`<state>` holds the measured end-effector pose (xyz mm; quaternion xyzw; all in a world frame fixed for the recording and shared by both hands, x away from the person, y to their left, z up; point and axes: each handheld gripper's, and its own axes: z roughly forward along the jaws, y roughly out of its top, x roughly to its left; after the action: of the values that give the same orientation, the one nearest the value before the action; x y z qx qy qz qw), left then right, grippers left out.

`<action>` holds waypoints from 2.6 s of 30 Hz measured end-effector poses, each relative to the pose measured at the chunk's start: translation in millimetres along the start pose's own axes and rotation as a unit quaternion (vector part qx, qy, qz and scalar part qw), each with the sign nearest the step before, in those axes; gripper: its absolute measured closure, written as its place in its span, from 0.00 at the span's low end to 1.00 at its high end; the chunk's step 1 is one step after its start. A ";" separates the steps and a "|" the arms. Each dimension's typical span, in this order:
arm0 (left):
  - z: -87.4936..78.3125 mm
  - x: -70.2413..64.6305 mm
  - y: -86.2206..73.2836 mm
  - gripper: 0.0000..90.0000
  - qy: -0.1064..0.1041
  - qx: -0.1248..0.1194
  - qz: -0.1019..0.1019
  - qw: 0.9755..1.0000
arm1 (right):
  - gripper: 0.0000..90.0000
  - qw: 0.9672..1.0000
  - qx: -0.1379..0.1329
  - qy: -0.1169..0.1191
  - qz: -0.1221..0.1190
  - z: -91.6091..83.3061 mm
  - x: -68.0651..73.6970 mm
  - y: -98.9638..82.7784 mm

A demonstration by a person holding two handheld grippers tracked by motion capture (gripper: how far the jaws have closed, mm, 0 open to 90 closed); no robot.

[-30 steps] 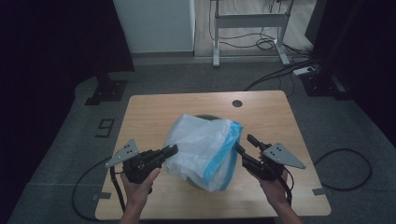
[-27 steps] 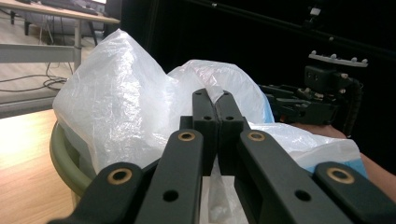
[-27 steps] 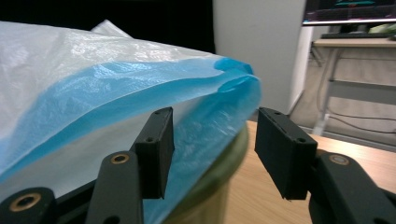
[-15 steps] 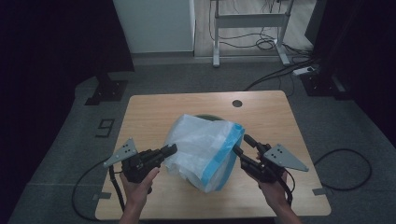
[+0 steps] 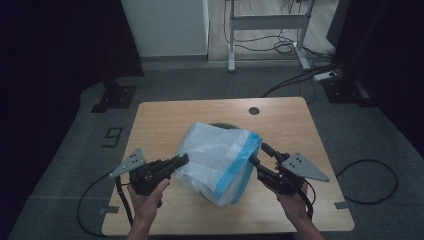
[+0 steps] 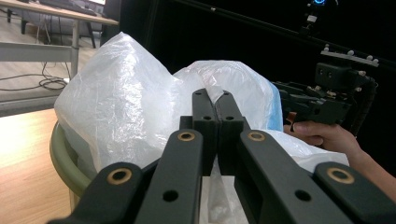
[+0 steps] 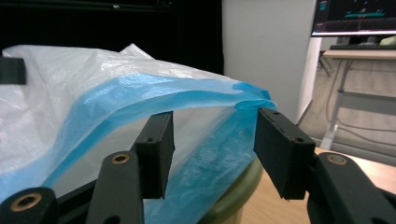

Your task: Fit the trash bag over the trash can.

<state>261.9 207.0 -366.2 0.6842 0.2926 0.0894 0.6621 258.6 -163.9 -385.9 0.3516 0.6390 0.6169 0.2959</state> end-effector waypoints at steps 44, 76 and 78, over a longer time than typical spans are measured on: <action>-0.7 0.9 -8.2 0.99 0.005 -0.009 -0.008 1.000 | 0.52 0.995 -0.011 -0.021 0.100 5.0 -11.0 7.0; -7.0 5.4 -10.1 0.99 -0.011 -0.037 -0.027 0.999 | 0.52 0.997 0.022 -0.005 0.069 14.8 9.6 -14.6; -7.1 5.4 -10.2 0.99 -0.011 -0.036 -0.025 0.999 | 0.52 0.998 0.022 -0.006 0.066 15.1 9.4 -14.6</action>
<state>259.8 215.4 -376.7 0.6536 0.2991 0.0760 0.6911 264.2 -147.4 -400.8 0.4032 0.6259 0.6188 0.2505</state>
